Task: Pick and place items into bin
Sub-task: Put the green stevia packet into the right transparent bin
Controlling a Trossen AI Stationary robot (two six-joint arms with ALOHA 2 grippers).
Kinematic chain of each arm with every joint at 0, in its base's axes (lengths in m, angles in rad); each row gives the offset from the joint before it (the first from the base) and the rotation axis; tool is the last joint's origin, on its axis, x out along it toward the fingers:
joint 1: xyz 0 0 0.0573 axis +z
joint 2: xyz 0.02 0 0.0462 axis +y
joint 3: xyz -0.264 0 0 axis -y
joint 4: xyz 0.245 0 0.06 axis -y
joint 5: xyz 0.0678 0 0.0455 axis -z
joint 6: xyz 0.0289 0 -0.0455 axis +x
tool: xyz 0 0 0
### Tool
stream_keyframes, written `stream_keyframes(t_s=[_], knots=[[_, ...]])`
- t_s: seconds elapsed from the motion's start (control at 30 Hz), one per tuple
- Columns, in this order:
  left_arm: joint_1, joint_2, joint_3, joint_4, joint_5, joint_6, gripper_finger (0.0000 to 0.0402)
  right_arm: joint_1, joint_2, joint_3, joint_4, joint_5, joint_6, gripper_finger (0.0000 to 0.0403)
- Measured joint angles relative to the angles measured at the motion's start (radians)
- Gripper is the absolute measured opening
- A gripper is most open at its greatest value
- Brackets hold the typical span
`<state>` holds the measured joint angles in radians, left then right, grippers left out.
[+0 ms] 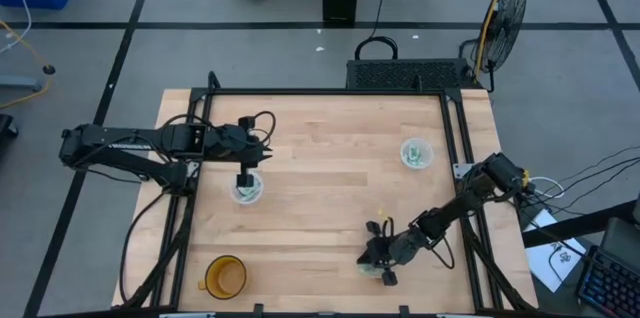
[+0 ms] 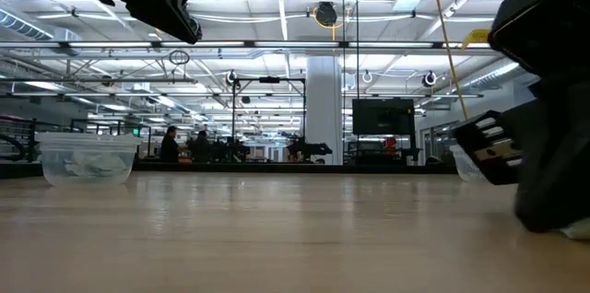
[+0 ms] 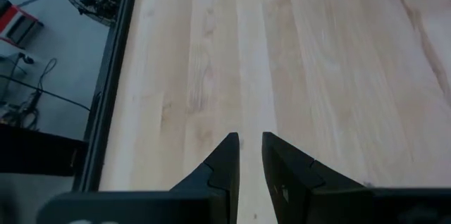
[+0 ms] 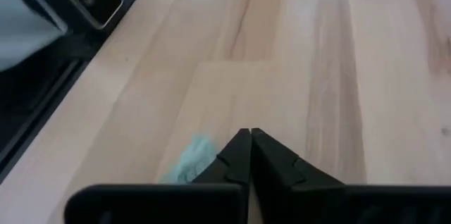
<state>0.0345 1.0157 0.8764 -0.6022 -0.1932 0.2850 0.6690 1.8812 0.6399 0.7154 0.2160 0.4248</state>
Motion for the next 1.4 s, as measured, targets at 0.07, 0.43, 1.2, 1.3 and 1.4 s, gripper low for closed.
stream_keyframes(t_s=[0.07, 0.43, 1.2, 1.3, 1.4], knots=[[0.000, 0.000, 0.000, 0.000, 0.000, 0.006, 0.0069, 0.002, -0.042, -0.003, -0.038, -0.009, 0.011, 0.0003], [0.000, 0.000, 0.000, -0.001, 0.000, -0.009, 0.0069, 0.001, -0.211, -0.001, -0.213, 0.085, 0.271, 0.0047], [0.000, 0.000, 0.000, -0.008, 0.008, -0.033, 0.0069, 0.095, -0.003, 0.003, 0.012, 0.154, 0.413, 0.0125], [0.000, 0.000, 0.000, -0.008, 0.008, -0.032, 0.0069, 0.103, 0.020, 0.005, 0.052, 0.145, 0.404, 0.0125], [0.000, 0.000, 0.000, -0.008, 0.008, -0.032, 0.0069, 0.114, 0.027, 0.005, 0.051, 0.145, 0.385, 0.0125]])
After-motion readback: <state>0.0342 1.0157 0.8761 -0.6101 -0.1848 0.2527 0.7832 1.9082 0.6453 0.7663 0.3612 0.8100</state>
